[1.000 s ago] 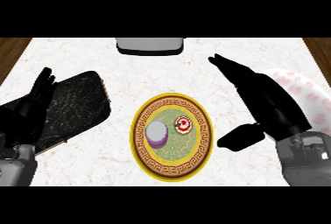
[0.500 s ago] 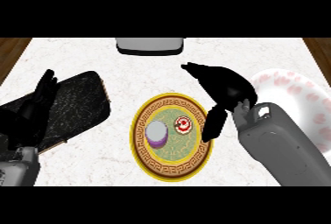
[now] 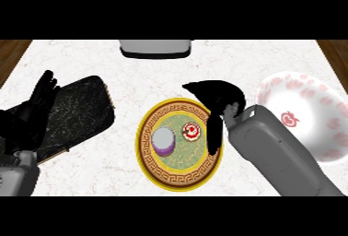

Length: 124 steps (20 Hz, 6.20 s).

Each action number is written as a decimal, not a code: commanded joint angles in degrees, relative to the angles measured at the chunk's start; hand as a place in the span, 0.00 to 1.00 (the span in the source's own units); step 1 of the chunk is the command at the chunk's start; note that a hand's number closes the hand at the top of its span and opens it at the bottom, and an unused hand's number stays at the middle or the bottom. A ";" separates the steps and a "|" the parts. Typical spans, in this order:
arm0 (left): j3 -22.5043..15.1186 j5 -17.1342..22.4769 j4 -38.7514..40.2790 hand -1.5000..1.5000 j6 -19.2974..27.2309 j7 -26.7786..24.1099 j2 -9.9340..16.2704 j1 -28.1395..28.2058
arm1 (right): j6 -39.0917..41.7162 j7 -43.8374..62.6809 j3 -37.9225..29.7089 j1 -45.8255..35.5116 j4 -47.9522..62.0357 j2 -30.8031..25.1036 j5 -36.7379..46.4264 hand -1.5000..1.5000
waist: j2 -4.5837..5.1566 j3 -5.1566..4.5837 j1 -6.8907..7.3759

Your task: Pick the cupcake from the plate and place it in the bowl

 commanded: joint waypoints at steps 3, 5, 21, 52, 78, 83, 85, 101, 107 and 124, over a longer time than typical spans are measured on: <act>-0.11 -1.49 -1.35 0.50 0.17 0.32 -2.21 2.07 | 0.42 -5.94 1.61 -0.32 4.28 -0.33 8.62 0.00 | 0.01 0.02 0.00; 2.02 -0.87 2.67 0.50 -0.93 -1.11 -0.91 -2.04 | -4.87 -7.88 4.74 -0.08 4.09 1.61 13.66 0.00 | 0.09 0.02 -0.10; 2.80 -4.61 1.21 0.50 -2.33 1.45 -4.70 -2.26 | -7.87 -16.34 1.85 7.04 13.65 8.74 26.51 0.00 | 0.03 0.03 -0.15; 8.47 -5.38 -1.21 0.50 -8.14 1.62 -5.33 -0.32 | -23.86 -24.78 -0.16 3.13 26.19 12.02 33.25 1.00 | -0.05 0.02 -0.26; 6.55 -8.84 -1.68 0.50 -5.15 -0.59 -8.66 2.53 | -26.56 22.31 -10.25 3.14 -19.97 6.43 55.46 1.00 | -0.30 0.00 -1.15; 5.91 -9.42 -2.98 0.50 -4.45 2.14 -9.41 1.19 | -25.90 14.57 -18.93 8.00 -25.01 2.71 49.63 1.00 | -0.14 0.03 -0.77; 7.07 -8.05 -6.69 0.50 -6.68 2.70 -7.57 4.36 | -28.01 10.85 -22.53 11.27 -26.20 0.49 47.86 1.00 | -0.16 0.05 -0.47; 9.22 -7.23 -4.57 0.50 -8.27 4.50 -6.82 0.12 | -50.23 -17.67 -38.49 12.06 6.98 -6.28 38.67 1.00 | 0.14 0.06 0.39; 7.88 -8.50 -4.00 0.50 -7.32 2.91 -8.37 0.27 | -39.57 -13.69 -43.45 15.12 15.88 -9.08 33.84 0.00 | 0.20 0.08 0.40; 10.52 -7.38 -2.16 0.50 -8.06 2.05 -7.39 1.43 | -43.66 -38.71 -67.91 19.86 3.44 -5.31 -4.09 0.00 | -0.56 0.06 -2.12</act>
